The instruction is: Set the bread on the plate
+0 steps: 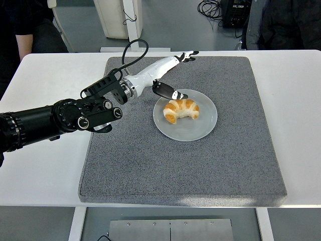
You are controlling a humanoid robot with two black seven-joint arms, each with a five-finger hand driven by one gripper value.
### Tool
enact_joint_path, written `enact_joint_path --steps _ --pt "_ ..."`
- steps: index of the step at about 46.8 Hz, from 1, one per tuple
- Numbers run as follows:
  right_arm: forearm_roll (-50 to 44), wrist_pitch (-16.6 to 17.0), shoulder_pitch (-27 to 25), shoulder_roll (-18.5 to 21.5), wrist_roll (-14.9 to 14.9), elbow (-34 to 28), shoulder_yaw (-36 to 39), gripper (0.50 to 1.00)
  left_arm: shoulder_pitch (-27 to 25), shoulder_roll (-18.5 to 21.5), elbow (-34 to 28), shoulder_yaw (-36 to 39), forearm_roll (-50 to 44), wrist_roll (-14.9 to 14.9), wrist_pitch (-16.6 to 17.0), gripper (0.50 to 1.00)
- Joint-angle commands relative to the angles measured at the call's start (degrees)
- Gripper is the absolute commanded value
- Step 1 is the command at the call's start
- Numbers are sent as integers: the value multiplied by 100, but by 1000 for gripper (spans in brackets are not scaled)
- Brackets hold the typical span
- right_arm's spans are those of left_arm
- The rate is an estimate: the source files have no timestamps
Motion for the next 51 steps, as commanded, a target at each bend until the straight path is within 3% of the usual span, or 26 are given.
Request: enact_joint_path --steps 1,7,15,20,25,36,51 --pt "0 0 0 0 0 1 -8 1000 -21 90 1 -279 -405 15 -283 946" --pt "0 0 0 0 0 1 0 1000 -38 328 1 -587 -994 24 -556 946" --pt "0 0 0 0 0 1 -8 1000 -38 600 1 -1113 -1531 50 -600 946" --pt "0 0 0 0 0 1 0 1000 40 829 1 -1798 -1724 252 -670 946" --pt "0 0 0 0 0 1 0 1000 242 952 19 -2502 -1751 490 -978 946" --pt "0 0 0 0 0 19 0 1000 875 979 80 -3329 -1847 543 -1312 946" --pt "0 0 0 0 0 19 0 1000 1429 891 326 -3900 -2630 569 -1813 946"
